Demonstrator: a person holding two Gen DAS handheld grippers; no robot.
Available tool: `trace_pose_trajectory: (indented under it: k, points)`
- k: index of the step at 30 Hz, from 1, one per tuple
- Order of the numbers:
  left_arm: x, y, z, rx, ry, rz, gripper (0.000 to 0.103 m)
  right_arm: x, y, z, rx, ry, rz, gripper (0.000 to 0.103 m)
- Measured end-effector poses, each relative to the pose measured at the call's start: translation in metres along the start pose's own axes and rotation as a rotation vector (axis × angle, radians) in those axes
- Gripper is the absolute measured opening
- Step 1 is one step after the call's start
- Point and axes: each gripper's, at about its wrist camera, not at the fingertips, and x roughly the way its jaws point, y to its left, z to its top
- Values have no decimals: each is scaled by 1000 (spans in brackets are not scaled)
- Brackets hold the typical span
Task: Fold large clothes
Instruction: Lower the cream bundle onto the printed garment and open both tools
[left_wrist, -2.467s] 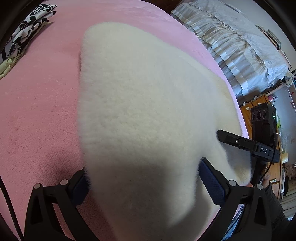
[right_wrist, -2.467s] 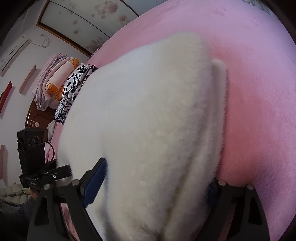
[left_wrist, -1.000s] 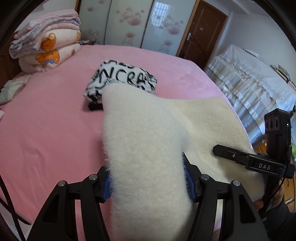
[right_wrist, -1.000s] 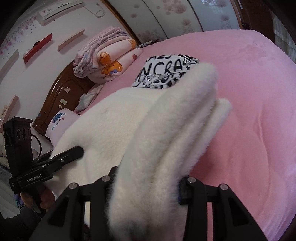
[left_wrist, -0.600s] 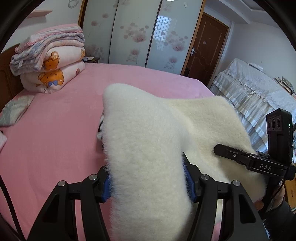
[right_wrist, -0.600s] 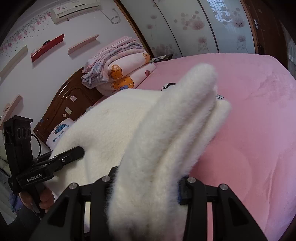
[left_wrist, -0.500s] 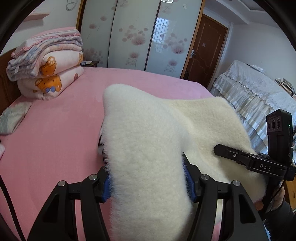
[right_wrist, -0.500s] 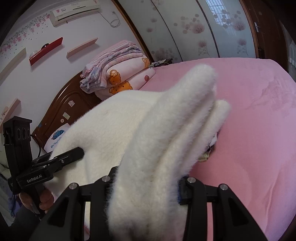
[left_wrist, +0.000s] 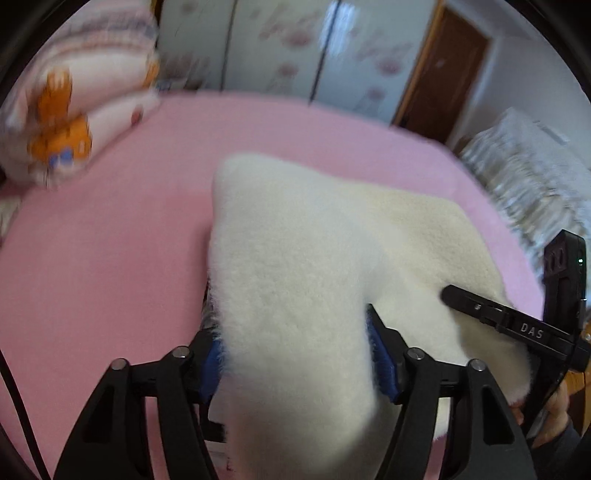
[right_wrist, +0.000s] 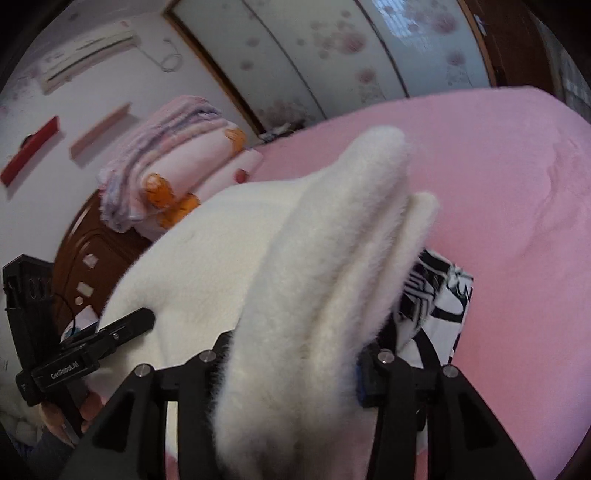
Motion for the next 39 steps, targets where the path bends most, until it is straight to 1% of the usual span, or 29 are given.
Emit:
trace_pose_trajectory:
  k: [1, 2, 3, 5, 7, 8, 9, 11, 13, 14, 15, 16, 17, 18, 19, 20, 21, 22, 23, 24, 26, 27, 29, 31, 33, 34, 35, 36, 39]
  points:
    - [16, 4, -7, -12, 1, 12, 86, 27, -18, -7, 49, 70, -51, 56]
    - [21, 9, -13, -33, -25, -8, 96, 42, -30, -14, 82, 97, -67, 59]
    - [23, 14, -18, -42, -54, -38, 100, 47, -41, -25, 107, 77, -59, 63]
    - [26, 23, -23, -55, -58, -85, 100, 39, -44, -36, 75, 26, -90, 81]
    - [24, 29, -23, -71, -42, -103, 100, 32, -42, -39, 7, 28, -104, 82]
    - [20, 30, -22, -59, -49, -90, 100, 26, -38, -39, -26, 38, -109, 82]
    - [12, 28, -22, -39, -61, -59, 99, 18, -33, -36, -65, 37, -133, 82]
    - [-10, 18, -22, 10, -102, 16, 96, -4, -20, -34, -135, -5, -208, 82]
    - [-37, 6, -23, 52, -169, 36, 86, -34, -3, -34, -212, -93, -255, 82]
    - [-49, 3, -23, 65, -198, 28, 71, -43, 4, -30, -238, -115, -263, 82]
    - [-60, -1, -22, 74, -213, 10, 52, -52, 12, -30, -265, -126, -264, 82]
    - [-67, -6, -23, 79, -208, 1, 44, -56, 19, -32, -282, -127, -260, 75]
    - [-72, -10, -26, 82, -198, -5, 27, -60, 26, -35, -301, -119, -249, 58]
    - [-73, -14, -29, 95, -180, -15, 19, -59, 31, -39, -322, -98, -240, 47]
    - [-72, -17, -33, 109, -158, -2, 17, -55, 36, -44, -340, -71, -252, 28]
    - [-65, -19, -36, 126, -132, 31, 15, -49, 39, -47, -353, -46, -274, 16]
    - [-57, -20, -41, 145, -97, 81, 12, -40, 39, -51, -353, -16, -311, 16]
    - [-48, -20, -46, 158, -68, 118, 12, -36, 35, -57, -351, -6, -353, 16]
    - [-45, -21, -49, 162, -63, 140, 12, -33, 32, -60, -348, 3, -386, 16]
    - [-40, -20, -51, 157, -46, 162, 12, -30, 27, -63, -335, 17, -403, 16]
    - [-32, -15, -52, 111, -6, 194, 12, -27, 20, -66, -311, 42, -402, 15]
    - [-32, -14, -51, 86, 1, 209, 12, -27, 19, -68, -302, 49, -399, 15]
    - [-35, -16, -45, 70, 5, 235, 13, -35, 22, -66, -278, 67, -384, 15]
    - [-46, -23, -44, 55, 5, 235, 19, -49, 26, -66, -263, 74, -370, 16]
    - [-61, -28, -46, 40, -12, 224, 39, -64, 31, -67, -261, 73, -364, 16]
    - [-70, -32, -47, 36, -23, 222, 47, -73, 33, -68, -261, 67, -363, 16]
    - [-80, -36, -48, 34, -36, 228, 60, -82, 34, -69, -262, 63, -365, 17]
    - [-91, -41, -51, 34, -51, 236, 67, -92, 35, -69, -262, 59, -368, 16]
    - [-119, -49, -56, 28, -73, 231, 70, -126, 37, -74, -250, 45, -372, 16]
